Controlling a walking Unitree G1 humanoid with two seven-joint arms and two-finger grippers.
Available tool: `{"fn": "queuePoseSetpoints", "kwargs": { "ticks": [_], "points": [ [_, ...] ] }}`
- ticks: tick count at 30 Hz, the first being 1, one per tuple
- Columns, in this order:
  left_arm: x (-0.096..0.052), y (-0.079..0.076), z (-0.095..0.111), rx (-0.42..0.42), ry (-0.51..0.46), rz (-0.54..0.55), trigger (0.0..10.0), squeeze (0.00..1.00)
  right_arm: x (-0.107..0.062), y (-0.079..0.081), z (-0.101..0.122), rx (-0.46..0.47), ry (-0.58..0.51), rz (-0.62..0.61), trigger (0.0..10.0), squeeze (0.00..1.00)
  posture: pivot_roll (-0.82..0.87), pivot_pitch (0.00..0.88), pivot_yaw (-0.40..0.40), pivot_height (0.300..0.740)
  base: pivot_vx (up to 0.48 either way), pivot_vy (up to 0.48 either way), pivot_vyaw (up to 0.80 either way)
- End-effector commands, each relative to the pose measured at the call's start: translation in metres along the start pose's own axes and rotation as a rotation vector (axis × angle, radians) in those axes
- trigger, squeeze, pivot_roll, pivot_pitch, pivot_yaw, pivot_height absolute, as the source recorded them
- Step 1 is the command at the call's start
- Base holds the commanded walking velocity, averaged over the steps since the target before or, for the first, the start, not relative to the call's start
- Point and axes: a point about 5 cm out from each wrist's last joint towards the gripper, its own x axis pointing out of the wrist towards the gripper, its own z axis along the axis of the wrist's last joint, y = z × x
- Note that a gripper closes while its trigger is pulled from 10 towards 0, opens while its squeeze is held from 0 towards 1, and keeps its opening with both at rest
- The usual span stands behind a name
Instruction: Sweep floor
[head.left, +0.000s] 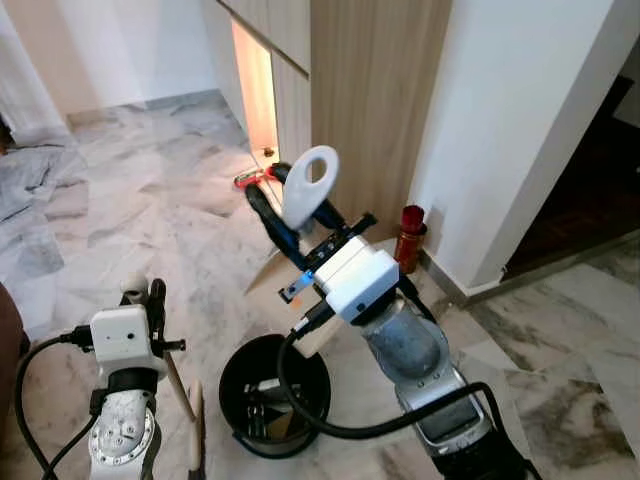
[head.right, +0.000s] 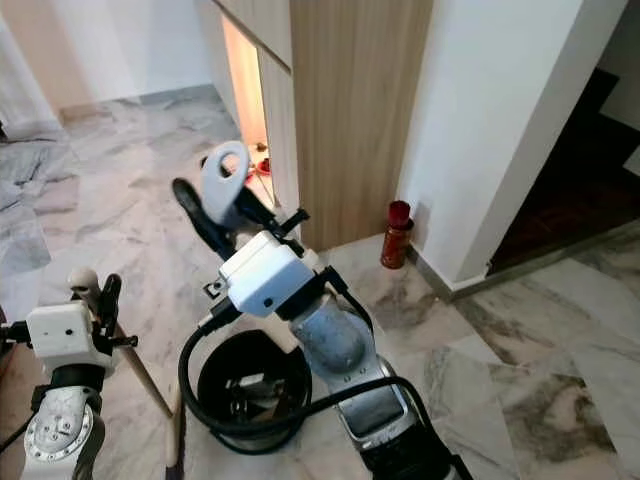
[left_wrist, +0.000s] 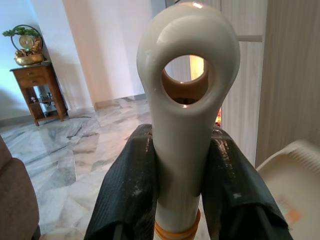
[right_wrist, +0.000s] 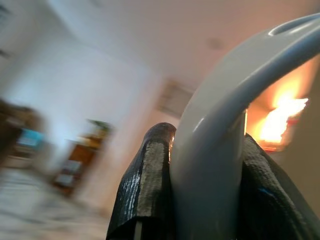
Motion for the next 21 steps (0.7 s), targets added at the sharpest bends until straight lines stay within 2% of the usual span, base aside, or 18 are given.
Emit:
{"fn": "queuePoseSetpoints", "kwargs": {
  "ticks": [1, 4, 6, 9, 16, 17, 21],
  "points": [
    [0.003, 0.000, 0.008, 0.005, -0.056, 0.000, 10.0, 0.00, 0.001, -0.036, -0.001, -0.175, -0.005, -0.145, 10.0, 0.00, 0.13, 0.012, 0.024, 0.740, 0.000, 0.000, 0.00],
    [0.003, 0.000, 0.008, 0.006, -0.054, 0.000, 10.0, 0.00, -0.008, -0.054, -0.015, -0.211, 0.076, -0.222, 10.0, 0.00, 0.13, 0.012, 0.024, 0.740, 0.000, 0.000, 0.00],
    [0.003, 0.001, 0.008, 0.007, -0.054, -0.001, 10.0, 0.00, -0.012, -0.058, -0.020, -0.226, 0.105, -0.228, 10.0, 0.00, 0.13, 0.012, 0.025, 0.740, 0.000, 0.000, 0.00],
    [0.003, 0.001, 0.007, 0.008, -0.051, -0.004, 10.0, 0.00, -0.036, -0.070, -0.039, -0.300, 0.195, -0.280, 10.0, 0.00, 0.12, 0.011, 0.027, 0.740, 0.000, 0.000, 0.00],
    [0.001, 0.004, 0.006, 0.015, -0.042, -0.009, 10.0, 0.00, -0.070, -0.081, -0.058, -0.265, 0.311, -0.371, 10.0, 0.00, 0.13, 0.015, 0.032, 0.740, 0.000, 0.000, 0.00],
    [0.001, 0.003, 0.006, 0.016, -0.040, -0.012, 10.0, 0.00, -0.081, -0.082, -0.066, -0.265, 0.355, -0.373, 10.0, 0.00, 0.13, 0.015, 0.032, 0.740, 0.000, 0.000, 0.00],
    [0.000, 0.001, 0.006, 0.009, -0.040, -0.018, 10.0, 0.00, -0.104, -0.089, -0.082, -0.252, 0.451, -0.421, 10.0, 0.00, 0.12, 0.015, 0.037, 0.740, 0.000, 0.000, 0.00]
  ]
}}
